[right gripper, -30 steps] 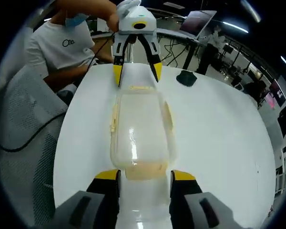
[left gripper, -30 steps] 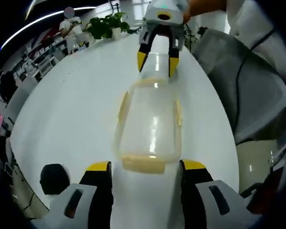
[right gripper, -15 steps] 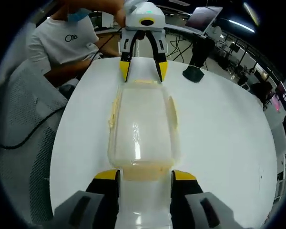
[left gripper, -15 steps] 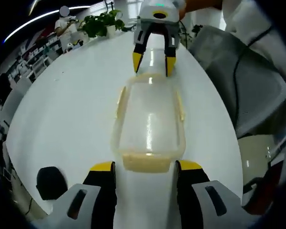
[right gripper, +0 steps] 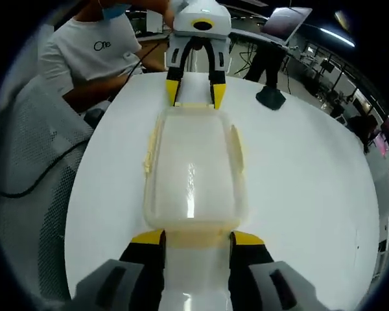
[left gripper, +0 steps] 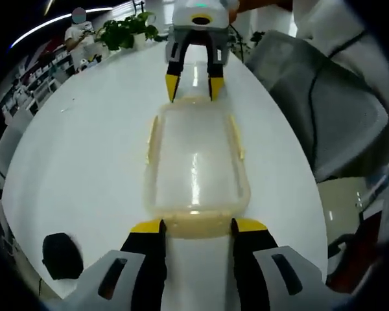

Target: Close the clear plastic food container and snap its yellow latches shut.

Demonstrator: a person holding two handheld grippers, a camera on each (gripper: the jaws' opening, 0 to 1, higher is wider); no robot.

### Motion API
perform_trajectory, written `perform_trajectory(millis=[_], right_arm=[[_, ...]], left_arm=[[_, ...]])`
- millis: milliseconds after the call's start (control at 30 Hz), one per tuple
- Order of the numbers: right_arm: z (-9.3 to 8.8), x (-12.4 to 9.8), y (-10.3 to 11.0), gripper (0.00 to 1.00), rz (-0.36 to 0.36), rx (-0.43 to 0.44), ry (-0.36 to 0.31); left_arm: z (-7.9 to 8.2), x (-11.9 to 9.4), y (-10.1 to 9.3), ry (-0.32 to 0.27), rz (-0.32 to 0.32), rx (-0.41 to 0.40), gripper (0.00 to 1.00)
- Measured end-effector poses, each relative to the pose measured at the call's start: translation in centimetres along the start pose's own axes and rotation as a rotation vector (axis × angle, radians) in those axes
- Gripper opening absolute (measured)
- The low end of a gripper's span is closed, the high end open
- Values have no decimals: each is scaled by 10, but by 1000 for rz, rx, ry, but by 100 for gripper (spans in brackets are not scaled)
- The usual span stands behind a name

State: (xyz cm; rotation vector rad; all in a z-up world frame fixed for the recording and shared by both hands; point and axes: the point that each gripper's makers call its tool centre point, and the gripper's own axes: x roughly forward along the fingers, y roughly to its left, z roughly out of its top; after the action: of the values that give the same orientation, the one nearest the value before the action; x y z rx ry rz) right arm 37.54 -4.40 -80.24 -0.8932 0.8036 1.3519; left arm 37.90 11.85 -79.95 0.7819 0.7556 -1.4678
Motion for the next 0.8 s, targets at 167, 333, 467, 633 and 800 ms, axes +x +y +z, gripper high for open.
perform_trajectory(millis=[167, 333, 467, 633, 800], right_arm=[[-1, 2, 3, 37, 22, -17, 13], [-1, 3, 4, 37, 39, 2, 27], [-2, 2, 6, 38, 44, 13, 26], [-2, 2, 8, 37, 51, 19, 34], [-2, 1, 9, 36, 42, 1, 19]], left_arm=[[2, 1, 0, 1, 8, 25, 38], [2, 0, 1, -9, 21, -2, 38], [3, 1, 1, 3, 21, -10, 38], [3, 2, 1, -9, 16, -10, 39], [3, 2, 0, 2, 18, -3, 37]])
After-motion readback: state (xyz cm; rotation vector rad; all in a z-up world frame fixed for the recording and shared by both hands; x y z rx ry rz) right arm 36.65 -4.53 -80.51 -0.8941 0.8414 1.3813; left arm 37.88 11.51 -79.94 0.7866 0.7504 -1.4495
